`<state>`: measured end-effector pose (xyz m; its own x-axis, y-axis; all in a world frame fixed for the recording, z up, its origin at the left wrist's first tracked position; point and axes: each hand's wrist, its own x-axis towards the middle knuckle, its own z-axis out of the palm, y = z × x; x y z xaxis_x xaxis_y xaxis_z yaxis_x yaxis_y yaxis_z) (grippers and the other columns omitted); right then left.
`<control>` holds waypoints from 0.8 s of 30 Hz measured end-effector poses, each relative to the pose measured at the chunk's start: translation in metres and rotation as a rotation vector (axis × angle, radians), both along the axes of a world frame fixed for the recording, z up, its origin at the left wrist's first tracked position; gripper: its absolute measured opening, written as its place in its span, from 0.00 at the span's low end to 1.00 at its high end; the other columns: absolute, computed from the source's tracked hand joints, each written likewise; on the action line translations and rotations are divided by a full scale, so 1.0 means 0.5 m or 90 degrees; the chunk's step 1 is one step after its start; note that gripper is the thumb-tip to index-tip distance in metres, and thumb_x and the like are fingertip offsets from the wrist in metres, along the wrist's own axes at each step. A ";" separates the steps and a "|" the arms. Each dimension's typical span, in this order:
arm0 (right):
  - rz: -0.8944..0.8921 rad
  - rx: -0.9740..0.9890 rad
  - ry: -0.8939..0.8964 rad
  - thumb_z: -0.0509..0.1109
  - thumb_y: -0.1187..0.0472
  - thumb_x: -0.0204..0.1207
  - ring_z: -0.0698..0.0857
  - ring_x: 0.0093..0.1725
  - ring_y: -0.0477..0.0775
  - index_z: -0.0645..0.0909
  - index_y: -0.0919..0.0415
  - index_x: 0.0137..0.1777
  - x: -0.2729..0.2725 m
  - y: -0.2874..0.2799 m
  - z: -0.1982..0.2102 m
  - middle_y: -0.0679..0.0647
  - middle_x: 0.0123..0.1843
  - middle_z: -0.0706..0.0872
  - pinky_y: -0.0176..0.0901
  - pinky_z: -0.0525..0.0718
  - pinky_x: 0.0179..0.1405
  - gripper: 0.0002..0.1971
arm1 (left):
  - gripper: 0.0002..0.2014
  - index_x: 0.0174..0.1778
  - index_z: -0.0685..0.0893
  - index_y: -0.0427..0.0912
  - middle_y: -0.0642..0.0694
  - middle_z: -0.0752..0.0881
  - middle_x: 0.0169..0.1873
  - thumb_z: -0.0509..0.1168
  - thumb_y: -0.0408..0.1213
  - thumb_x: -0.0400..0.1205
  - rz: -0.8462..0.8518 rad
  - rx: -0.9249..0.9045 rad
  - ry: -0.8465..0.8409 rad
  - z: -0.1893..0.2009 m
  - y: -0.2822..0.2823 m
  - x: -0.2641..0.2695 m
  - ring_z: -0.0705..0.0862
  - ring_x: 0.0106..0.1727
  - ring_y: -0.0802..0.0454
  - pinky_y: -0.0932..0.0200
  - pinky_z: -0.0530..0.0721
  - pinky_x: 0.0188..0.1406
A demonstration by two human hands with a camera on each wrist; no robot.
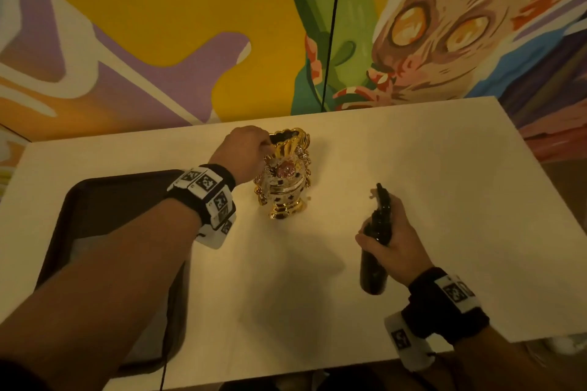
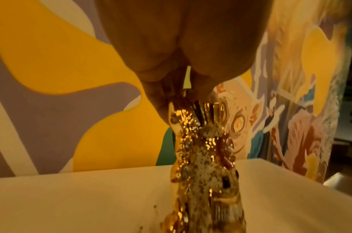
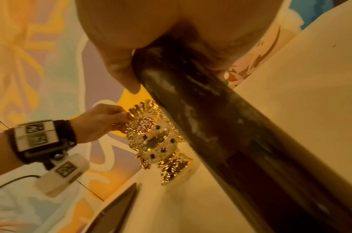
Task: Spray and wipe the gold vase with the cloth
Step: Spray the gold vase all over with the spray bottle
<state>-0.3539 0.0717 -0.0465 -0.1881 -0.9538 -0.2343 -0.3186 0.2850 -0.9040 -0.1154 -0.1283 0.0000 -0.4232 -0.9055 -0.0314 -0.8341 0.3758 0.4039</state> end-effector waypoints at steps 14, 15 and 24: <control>0.080 -0.039 -0.071 0.73 0.64 0.70 0.89 0.30 0.53 0.72 0.50 0.70 0.201 -0.108 0.096 0.53 0.47 0.88 0.39 0.87 0.28 0.28 | 0.09 0.44 0.90 0.39 0.42 0.90 0.43 0.68 0.41 0.81 0.089 0.163 0.077 0.036 -0.069 0.086 0.85 0.44 0.45 0.56 0.76 0.42; 0.080 -0.038 -0.074 0.73 0.63 0.70 0.89 0.30 0.52 0.72 0.51 0.70 0.207 -0.117 0.097 0.53 0.47 0.88 0.38 0.86 0.28 0.27 | 0.09 0.44 0.90 0.39 0.41 0.90 0.42 0.68 0.41 0.81 0.090 0.169 0.085 0.037 -0.071 0.092 0.85 0.44 0.45 0.55 0.78 0.43; 0.098 -0.009 -0.056 0.73 0.63 0.71 0.89 0.28 0.53 0.73 0.51 0.66 0.229 -0.144 0.098 0.50 0.39 0.87 0.44 0.89 0.30 0.23 | 0.09 0.43 0.90 0.36 0.49 0.85 0.32 0.68 0.37 0.82 0.087 0.195 0.142 0.031 -0.076 0.118 0.81 0.38 0.50 0.54 0.78 0.44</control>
<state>-0.2395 0.0000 0.0026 -0.0183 -0.9730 -0.2301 -0.2771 0.2261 -0.9339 -0.0565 -0.1665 0.0156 -0.3261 -0.9171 -0.2291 -0.7472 0.1016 0.6567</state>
